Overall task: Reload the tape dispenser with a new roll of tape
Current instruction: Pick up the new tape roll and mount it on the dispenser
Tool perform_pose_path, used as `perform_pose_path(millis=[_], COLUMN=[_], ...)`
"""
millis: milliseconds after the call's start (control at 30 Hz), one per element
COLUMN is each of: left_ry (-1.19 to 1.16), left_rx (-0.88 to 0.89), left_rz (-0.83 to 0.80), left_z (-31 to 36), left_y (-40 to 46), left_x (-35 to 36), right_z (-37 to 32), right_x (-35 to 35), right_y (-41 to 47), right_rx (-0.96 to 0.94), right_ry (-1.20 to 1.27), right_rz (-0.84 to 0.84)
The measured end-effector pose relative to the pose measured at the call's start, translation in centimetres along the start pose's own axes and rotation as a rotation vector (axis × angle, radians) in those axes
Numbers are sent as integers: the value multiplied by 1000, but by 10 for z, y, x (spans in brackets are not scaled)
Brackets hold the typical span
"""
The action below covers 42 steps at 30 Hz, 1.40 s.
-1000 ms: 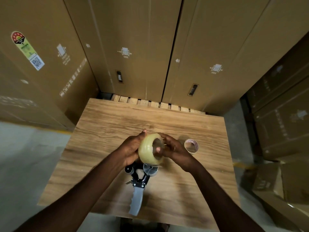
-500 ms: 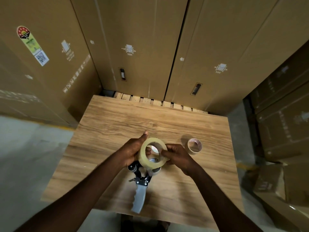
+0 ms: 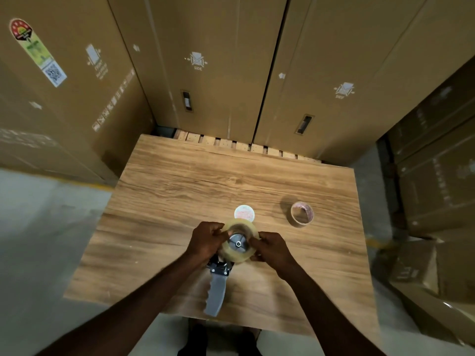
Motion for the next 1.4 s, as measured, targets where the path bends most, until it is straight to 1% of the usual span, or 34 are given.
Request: perform_pose_path(millis=[133, 233, 467, 600, 733, 867, 1000, 1267, 1400], left_ry=[141, 270, 335, 386, 450, 538, 586, 574, 449], left_rx=[60, 67, -6, -2, 8, 8, 8, 2, 6], left_rz=[0, 1, -33, -53, -89, -166, -193, -191, -103], left_z=[2, 2, -5, -3, 10, 25, 30, 27, 19], left_y=[4, 11, 20, 21, 26, 30, 33, 38, 39], left_x=[7, 12, 18, 17, 2, -9, -13, -14, -10], right_z=[9, 15, 22, 21, 18, 16, 16, 27, 28], right_x=[-3, -4, -3, -1, -1, -3, -5, -7, -9], right_y=[6, 9, 13, 11, 10, 15, 16, 22, 21], right_rx=[-9, -28, -34, -11, 41, 85, 97, 115, 172], right_ry=[-16, -37, -40, -14, 17, 93, 81, 115, 148], right_rz=[38, 47, 81, 69, 47, 44, 59, 101, 100])
Point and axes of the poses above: each hand's wrist, its own y-axis towards the middle knuckle, its own x-axis out of the palm, z = x × y, the point moved 3 cm from there along y, towards the middle knuckle, and after that the axes turned 15 degrees about y, right-handed, at the moved point
